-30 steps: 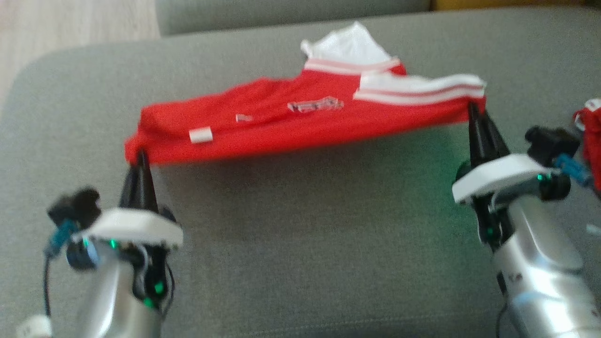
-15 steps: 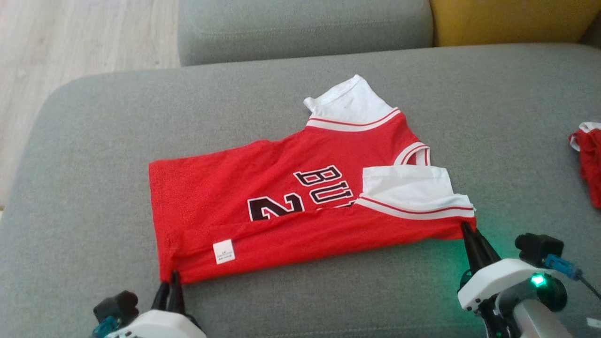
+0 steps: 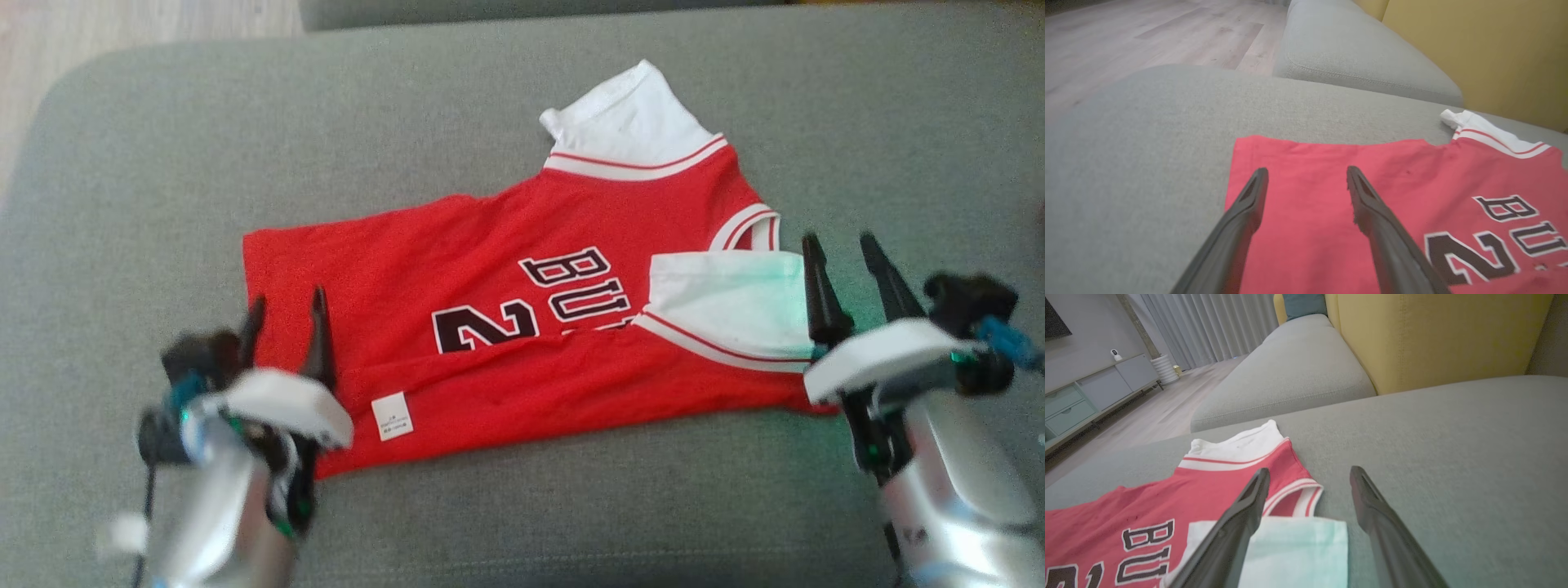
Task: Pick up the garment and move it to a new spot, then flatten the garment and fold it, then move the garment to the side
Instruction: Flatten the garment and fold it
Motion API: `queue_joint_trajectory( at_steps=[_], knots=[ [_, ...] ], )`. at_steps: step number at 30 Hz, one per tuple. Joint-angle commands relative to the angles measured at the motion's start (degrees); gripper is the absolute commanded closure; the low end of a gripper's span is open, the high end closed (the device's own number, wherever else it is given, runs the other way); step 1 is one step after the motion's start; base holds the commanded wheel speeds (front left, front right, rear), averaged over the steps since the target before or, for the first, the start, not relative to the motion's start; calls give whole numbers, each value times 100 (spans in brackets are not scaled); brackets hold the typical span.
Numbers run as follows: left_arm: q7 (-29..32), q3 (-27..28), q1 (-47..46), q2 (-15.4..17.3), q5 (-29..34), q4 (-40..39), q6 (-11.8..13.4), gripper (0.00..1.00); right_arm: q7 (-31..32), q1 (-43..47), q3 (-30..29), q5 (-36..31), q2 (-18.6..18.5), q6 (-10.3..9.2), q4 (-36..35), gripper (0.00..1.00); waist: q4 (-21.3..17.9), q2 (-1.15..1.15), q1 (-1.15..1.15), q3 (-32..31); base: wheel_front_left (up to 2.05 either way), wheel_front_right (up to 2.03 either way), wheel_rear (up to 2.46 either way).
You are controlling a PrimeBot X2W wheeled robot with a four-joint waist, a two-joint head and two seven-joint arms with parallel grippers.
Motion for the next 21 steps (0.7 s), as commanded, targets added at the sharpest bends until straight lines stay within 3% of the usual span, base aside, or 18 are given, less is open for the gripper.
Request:
queue_joint_trajectory(
  at_steps=[1,12,21],
  knots=[
    [-11,163,-442,243,82,42,-63,0,-8,-254,114,-66,46,-5,-199,0,22,0,0,187,0,0,0],
    [1348,-80,-2591,1166,290,1584,-642,0,-2,-1246,458,-238,244,-5,-145,0,-112,0,0,807,0,0,0],
    [1587,-147,-2723,1276,132,1984,-837,0,-184,-1360,508,-151,238,-5,94,0,-134,0,0,885,0,0,0]
  ],
)
